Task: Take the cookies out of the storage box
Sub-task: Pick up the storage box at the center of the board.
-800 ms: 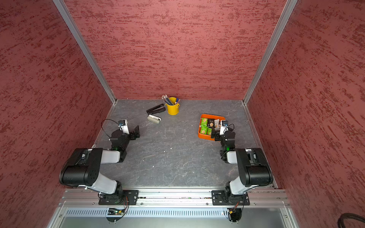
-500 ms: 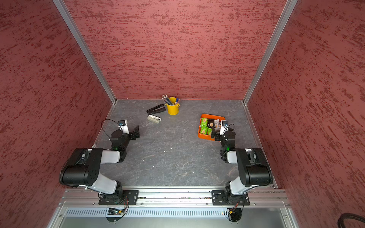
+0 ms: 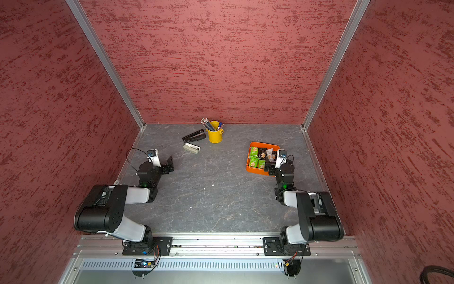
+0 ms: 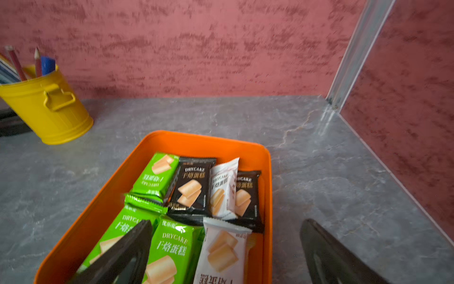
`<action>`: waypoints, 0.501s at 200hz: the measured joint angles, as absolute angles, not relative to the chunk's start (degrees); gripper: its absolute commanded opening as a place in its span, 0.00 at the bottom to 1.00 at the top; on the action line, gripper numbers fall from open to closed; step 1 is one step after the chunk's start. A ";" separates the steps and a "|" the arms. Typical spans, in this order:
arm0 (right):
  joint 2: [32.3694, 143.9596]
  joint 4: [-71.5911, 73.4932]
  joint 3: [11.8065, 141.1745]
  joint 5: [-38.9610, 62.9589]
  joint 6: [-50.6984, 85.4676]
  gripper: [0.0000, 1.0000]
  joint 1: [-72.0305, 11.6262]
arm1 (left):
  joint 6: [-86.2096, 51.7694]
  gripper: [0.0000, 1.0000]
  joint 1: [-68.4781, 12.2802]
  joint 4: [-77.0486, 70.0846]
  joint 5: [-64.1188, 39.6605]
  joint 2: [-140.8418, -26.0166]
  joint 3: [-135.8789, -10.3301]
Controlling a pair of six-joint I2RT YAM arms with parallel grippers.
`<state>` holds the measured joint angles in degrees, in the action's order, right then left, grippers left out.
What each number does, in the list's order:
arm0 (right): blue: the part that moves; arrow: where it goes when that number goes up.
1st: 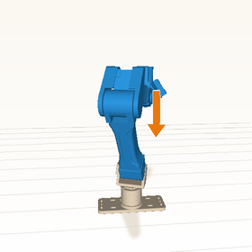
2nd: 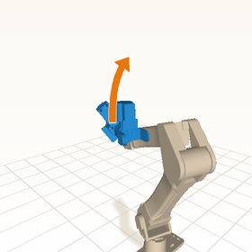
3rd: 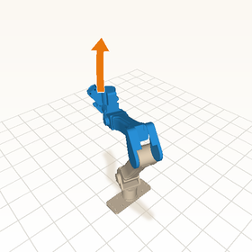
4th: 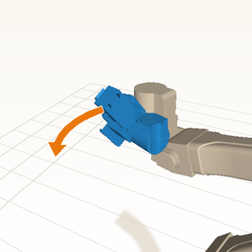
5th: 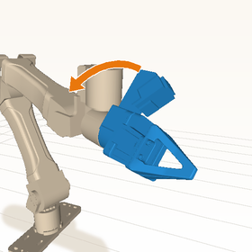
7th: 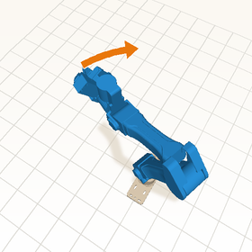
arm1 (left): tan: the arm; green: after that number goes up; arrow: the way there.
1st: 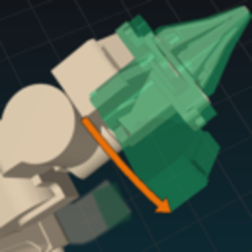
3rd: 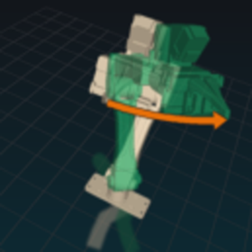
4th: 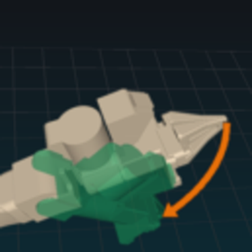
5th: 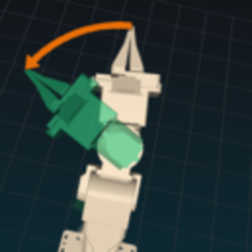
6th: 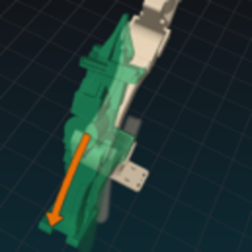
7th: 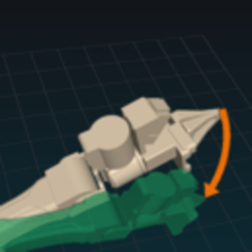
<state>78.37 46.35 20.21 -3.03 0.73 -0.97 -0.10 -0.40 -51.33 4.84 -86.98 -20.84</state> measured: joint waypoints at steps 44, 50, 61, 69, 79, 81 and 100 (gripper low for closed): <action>66.02 16.40 36.99 -12.99 11.92 0.98 -0.95 | -0.60 1.00 -3.38 -39.92 9.52 -75.88 -23.14; 65.67 12.53 39.59 -13.63 13.78 0.98 -0.95 | -1.10 1.00 -3.77 -36.82 9.89 -74.24 -24.51; 65.43 5.67 44.07 -14.24 16.73 0.98 -0.95 | -2.37 1.00 -4.43 -31.90 10.63 -72.27 -27.22; 65.60 1.06 46.78 -14.24 17.93 0.98 -0.91 | -3.73 1.00 -4.78 -27.83 11.00 -71.33 -29.67; 66.32 -4.69 50.09 -13.98 18.81 0.99 -0.91 | -6.00 1.00 -5.04 -22.65 11.27 -70.87 -33.12; 66.63 -5.91 50.85 -13.76 18.92 0.98 -0.91 | -6.70 1.00 -5.10 -21.34 11.35 -70.87 -33.95; 70.41 -16.78 57.87 -12.16 19.29 0.98 -0.91 | -12.08 1.00 -5.21 -11.44 11.46 -71.70 -40.95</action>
<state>70.41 -16.78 57.87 -12.16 19.29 -0.91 -12.08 -5.21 -11.44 11.46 -71.70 -40.95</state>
